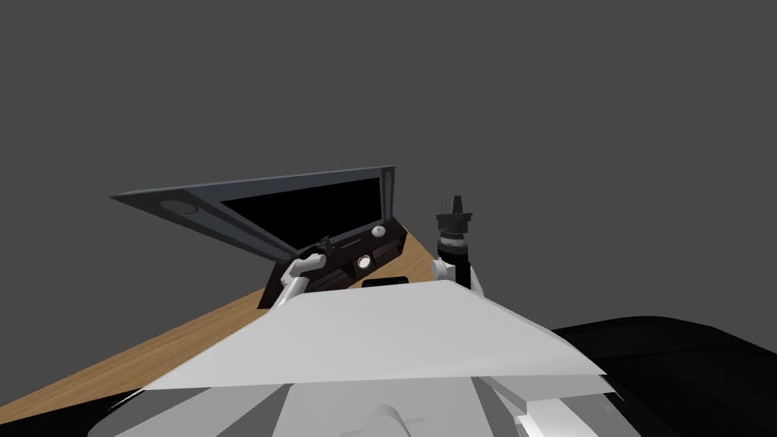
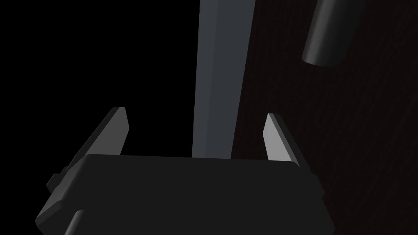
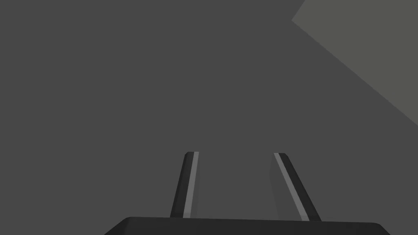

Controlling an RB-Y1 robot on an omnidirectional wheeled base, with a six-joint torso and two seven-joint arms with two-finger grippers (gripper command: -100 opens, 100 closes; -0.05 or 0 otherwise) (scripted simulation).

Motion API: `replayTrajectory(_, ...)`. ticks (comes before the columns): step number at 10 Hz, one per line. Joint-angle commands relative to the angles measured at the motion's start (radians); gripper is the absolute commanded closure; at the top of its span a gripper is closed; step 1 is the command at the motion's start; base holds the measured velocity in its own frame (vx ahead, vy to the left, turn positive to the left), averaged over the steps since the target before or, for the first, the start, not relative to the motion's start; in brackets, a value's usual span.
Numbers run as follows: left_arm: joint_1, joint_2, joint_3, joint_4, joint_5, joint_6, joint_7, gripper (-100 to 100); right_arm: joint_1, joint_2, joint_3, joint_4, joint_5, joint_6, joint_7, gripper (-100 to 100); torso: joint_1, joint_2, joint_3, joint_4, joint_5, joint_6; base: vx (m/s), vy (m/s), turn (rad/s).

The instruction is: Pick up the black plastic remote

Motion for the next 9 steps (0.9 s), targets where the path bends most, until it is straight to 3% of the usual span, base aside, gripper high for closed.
replayTrajectory(1,-0.011,0.006,0.004,0.045,0.008,0.032,0.003,-100,0.0,0.0,0.0,0.0,0.0,0.0,0.0,0,0.0,0.0,0.0,0.0,0.0,0.0,0.013,-0.005,-0.108)
replayTrajectory(4,-0.071,0.035,0.018,0.132,0.039,0.117,0.011,-100,0.0,0.0,0.0,0.0,0.0,0.0,0.0,0,0.0,0.0,0.0,0.0,0.0,-0.001,0.013,-0.01,-0.166)
replayTrajectory(6,-0.071,0.035,0.018,0.156,0.039,0.131,0.011,-100,0.0,0.0,0.0,0.0,0.0,0.0,0.0,0,0.001,0.0,0.0,0.0,0.0,-0.001,0.009,-0.003,-0.051)
replayTrajectory(7,-0.1,0.05,0.025,0.188,0.054,0.179,0.015,-100,0.0,0.0,0.0,0.0,0.0,0.0,0.0,0,0.001,0.001,0.0,0.0,0.0,-0.001,0.008,-0.01,-0.169)
replayTrajectory(8,-0.1,0.05,0.025,0.211,0.054,0.179,0.015,-100,0.0,0.0,0.0,0.0,0.0,0.0,0.0,0,0.0,0.001,0.0,0.0,0.0,0.0,0.011,-0.005,-0.149)
replayTrajectory(9,-0.129,0.064,0.032,0.246,0.069,0.222,0.019,-100,0.0,0.0,0.0,0.0,0.0,0.0,0.0,0,0.0,0.001,0.0,0.0,0.0,-0.001,0.017,-0.011,-0.233)
